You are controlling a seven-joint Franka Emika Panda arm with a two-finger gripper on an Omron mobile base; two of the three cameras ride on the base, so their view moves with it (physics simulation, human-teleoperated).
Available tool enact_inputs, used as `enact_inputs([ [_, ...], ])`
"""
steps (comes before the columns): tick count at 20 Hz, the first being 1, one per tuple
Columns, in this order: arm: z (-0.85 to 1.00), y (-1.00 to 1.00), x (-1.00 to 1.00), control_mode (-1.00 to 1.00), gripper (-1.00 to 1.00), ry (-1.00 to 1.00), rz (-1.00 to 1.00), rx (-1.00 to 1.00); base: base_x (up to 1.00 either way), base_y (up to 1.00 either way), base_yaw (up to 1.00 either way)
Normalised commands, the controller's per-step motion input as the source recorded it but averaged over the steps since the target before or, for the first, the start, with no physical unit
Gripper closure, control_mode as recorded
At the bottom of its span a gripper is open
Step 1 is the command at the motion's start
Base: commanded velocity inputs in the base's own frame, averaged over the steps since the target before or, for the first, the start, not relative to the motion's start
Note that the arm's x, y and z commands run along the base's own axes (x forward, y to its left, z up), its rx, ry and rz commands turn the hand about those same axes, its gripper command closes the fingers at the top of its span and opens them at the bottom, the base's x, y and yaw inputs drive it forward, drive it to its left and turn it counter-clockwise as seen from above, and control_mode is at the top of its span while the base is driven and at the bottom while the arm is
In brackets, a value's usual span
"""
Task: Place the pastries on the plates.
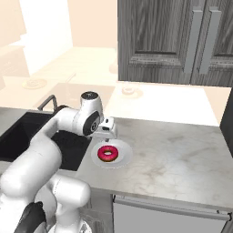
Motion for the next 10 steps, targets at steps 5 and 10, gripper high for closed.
enact_inputs([
  [5, 0.62, 0.53, -0.49, -1.00, -1.00, -0.01, 0.00, 0.00, 0.00, 0.00, 0.00],
  [10, 0.56, 0.46, -0.58, -1.00, -1.00, -0.03, 0.00, 0.00, 0.00, 0.00, 0.00],
])
